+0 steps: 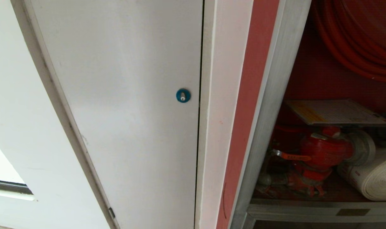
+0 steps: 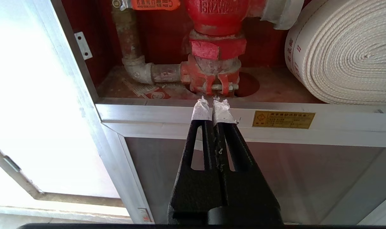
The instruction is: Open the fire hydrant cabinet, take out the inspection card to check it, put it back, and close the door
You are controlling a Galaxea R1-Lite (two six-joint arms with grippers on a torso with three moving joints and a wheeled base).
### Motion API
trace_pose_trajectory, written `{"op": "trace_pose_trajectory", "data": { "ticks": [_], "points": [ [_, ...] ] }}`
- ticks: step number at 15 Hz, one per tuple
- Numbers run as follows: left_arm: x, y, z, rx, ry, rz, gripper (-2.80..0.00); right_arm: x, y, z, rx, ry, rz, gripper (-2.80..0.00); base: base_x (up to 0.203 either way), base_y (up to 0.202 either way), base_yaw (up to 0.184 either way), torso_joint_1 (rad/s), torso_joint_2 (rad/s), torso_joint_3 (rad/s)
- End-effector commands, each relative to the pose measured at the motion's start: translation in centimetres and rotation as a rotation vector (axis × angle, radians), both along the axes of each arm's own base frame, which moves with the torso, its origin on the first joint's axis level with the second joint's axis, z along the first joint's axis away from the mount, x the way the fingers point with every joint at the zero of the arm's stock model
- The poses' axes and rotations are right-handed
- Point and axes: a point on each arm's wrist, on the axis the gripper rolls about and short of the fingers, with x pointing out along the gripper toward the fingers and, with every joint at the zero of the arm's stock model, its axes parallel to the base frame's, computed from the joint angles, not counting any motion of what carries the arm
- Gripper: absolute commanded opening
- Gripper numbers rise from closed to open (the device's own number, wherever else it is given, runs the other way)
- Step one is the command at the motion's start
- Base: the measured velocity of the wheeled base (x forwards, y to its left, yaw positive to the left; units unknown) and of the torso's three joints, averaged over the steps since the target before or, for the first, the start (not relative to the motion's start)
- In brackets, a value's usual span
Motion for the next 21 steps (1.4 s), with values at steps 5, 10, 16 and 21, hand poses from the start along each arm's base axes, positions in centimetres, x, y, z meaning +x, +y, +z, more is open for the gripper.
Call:
{"op": "trace_pose_trajectory", "data": {
  "ticks": [5,10,16,21],
  "points": [
    [0.0,0.0,0.0,0.0,0.001,0.0,-2.8,-0.5,0.0,1.4,0.0,-0.024,0.019,-2.8,0.0,0.0,0.0,0.0,0.0,0.0],
    [0.0,0.0,0.0,0.0,0.001,0.0,-2.8,-0.8,0.1,3.6,0.028,-0.019,0.059,-2.8,0.0,0.0,0.0,0.0,0.0,0.0],
    [0.0,0.0,0.0,0.0,0.0,0.0,-2.8,1.4,0.5,9.2,0.274,0.087,0.218,-2.8,0.0,0.0,0.0,0.0,0.0,0.0],
    [0.0,0.0,0.0,0.0,0.002,0.0,-2.8,4.1,0.7,12.6,0.519,0.191,0.264,-2.8,0.0,0.0,0.0,0.0,0.0,0.0]
  ]
}}
